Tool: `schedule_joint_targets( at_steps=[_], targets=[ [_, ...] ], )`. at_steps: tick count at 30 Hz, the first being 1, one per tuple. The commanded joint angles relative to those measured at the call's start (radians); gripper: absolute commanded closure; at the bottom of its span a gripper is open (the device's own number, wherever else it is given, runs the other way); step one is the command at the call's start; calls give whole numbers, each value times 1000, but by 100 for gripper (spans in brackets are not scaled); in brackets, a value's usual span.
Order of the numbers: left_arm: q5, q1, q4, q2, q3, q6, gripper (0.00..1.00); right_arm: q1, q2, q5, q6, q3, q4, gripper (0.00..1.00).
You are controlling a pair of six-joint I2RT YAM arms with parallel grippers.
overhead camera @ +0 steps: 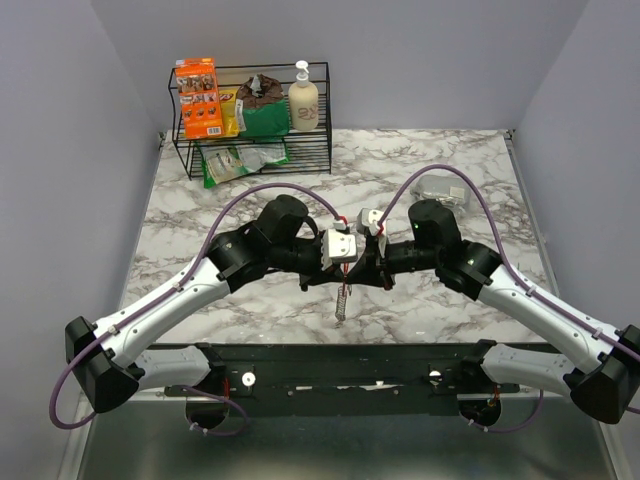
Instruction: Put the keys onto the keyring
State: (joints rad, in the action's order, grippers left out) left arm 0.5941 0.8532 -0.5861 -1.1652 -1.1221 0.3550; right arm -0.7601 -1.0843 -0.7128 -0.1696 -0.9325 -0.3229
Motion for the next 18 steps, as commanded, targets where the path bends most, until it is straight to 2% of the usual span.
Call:
schedule_joint_targets(
  at_steps=[1, 4, 6, 11, 12, 14, 18],
  targets=[
    [-1, 6, -9, 13, -24, 21, 89, -1, 20, -14, -5, -9, 27, 99],
    [1, 6, -1, 9, -24, 12, 93, -1, 18, -20, -7, -9, 28, 99],
    [3, 6, 2, 7, -28, 12, 100, -1, 14, -22, -7, -11, 30, 100],
    [3, 6, 77, 38, 19, -16, 100, -1, 11, -8, -1, -14, 31, 98],
    [-4, 6, 97, 57, 33, -25, 100, -1, 12, -1, 1, -15, 31, 91],
    [-10, 6, 173, 81, 80, -63, 100, -1, 24, 22, 16, -14, 42, 84],
    [-25, 6, 327, 154, 169, -146, 100, -1, 70, 65, 67, 11, 102, 56]
  ],
)
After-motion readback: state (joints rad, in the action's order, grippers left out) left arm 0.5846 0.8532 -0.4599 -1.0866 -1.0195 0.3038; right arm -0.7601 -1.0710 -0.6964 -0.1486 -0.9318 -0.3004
